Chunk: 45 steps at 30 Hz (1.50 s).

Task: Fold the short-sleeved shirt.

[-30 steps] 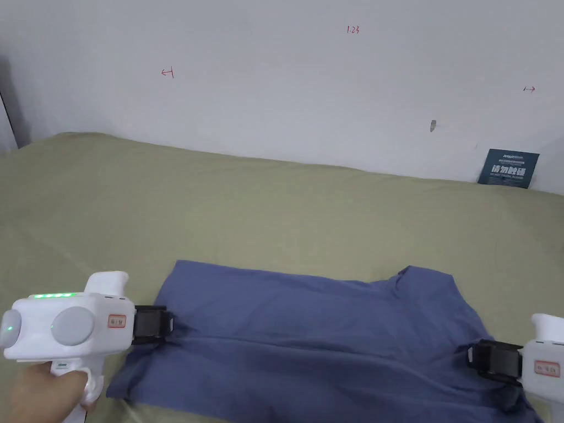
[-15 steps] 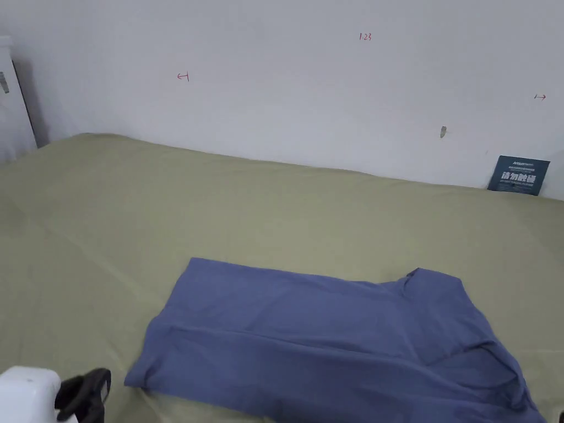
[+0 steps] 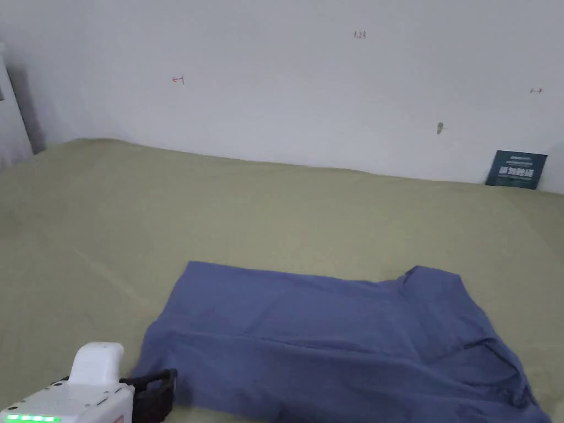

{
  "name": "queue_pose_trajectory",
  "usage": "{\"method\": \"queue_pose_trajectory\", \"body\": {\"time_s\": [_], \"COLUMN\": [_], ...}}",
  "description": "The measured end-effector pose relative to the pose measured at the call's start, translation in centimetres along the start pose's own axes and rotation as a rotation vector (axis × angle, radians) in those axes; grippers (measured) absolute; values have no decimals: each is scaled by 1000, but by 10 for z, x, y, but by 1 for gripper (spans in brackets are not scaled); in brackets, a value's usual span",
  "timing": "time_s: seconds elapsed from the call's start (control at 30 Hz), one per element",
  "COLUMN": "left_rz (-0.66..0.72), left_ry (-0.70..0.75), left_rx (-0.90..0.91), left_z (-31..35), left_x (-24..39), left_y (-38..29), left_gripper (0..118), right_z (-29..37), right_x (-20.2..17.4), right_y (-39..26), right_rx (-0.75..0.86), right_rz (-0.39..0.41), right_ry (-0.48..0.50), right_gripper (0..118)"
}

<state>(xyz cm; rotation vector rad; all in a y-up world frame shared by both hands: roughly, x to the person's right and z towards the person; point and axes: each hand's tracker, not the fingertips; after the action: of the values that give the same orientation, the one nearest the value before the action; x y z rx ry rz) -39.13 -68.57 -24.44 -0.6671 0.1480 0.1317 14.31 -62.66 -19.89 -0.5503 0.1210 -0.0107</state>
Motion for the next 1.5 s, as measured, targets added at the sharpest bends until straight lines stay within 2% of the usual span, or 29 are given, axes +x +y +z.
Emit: {"method": "queue_pose_trajectory", "body": {"time_s": [0.1, 0.17, 0.2, 0.23, 0.27, 0.3, 0.33, 0.37, 0.4, 0.43, 0.47, 0.5, 0.57, 0.63, 0.67, 0.7, 0.73, 0.77, 0.8, 0.9, 1.1, 1.3, 1.4, 1.5], "left_rz": [-27, -22, -17, -23, -19, 17, 33, 40, 58, 72, 75, 70, 61, 54, 50, 51, 52, 52, 53, 71, 30, -35, -30, -19], "left_ry": [15, -9, 1, 11, 20, -25, -9, -18, -27, -38, -44, -45, -50, -48, -48, -51, -53, -57, -61, -80, -110, -146, -163, -178], "left_rx": [-65, -115, -159, -179, -180, -131, -113, -128, -131, -127, -125, -129, -140, -140, -142, -143, -143, -146, -149, -153, -112, -83, -90, -125], "left_z": [-32, -47, -49, -52, -54, -50, -44, -43, -43, -44, -44, -45, -47, -38, -38, -38, -38, -37, -36, -32, -11, 26, 56, 79], "left_x": [0, -1, -1, -1, -1, -4, -4, -6, -9, -12, -12, -13, -14, -3, -2, -2, -1, -1, -1, -5, -8, -20, -26, -35], "left_y": [4, 5, 2, 0, -4, -8, -10, -9, -8, -8, -7, -7, -9, -5, -5, -6, -4, -3, -2, 5, 14, 15, 7, -10], "left_gripper": [99, 89, 73, 33, 14, 13, 12, 11, 11, 11, 11, 11, 11, 11, 11, 11, 11, 11, 10, 9, 8, 8, 8, 8], "right_z": [-3, -8, -11, -14, -18, -25, -33, -40, -52, -66, -80, -91, -118, -142, -153, -161, -165, -165, -163, -150, -111, -72, -53, -32], "right_x": [9, 14, 17, 20, 23, 27, 30, 34, 39, 44, 49, 52, 55, 59, 61, 60, 59, 56, 52, 50, 51, 44, 45, 47], "right_y": [-1, -1, -2, -3, -4, -4, -3, -4, -4, -5, -7, -8, -9, -11, -12, -12, -11, -11, -11, -5, 16, 26, 22, 13], "right_rx": [-8, -19, -27, -34, -38, -43, -63, -77, -113, -156, -181, -172, -215, -231, -243, -268, -295, -311, -309, -280, -183, -194, -208, -257], "right_rz": [-23, -41, -50, -56, -61, -64, -72, -84, -110, -125, -132, -150, -152, -161, -168, -176, -172, -141, -81, -100, -37, 21, 28, -11], "right_ry": [-12, -21, -25, -33, -45, -47, -51, -57, -48, -24, -6, 22, -7, 18, 37, 44, 54, 30, -26, 17, 61, 79, 74, 83], "right_gripper": [0, 0, 0, 0, 0, 0, 8, 32, 68, 99, 100, 95, 94, 92, 81, 57, 10, 6, 6, 6, 5, 5, 5, 5]}}
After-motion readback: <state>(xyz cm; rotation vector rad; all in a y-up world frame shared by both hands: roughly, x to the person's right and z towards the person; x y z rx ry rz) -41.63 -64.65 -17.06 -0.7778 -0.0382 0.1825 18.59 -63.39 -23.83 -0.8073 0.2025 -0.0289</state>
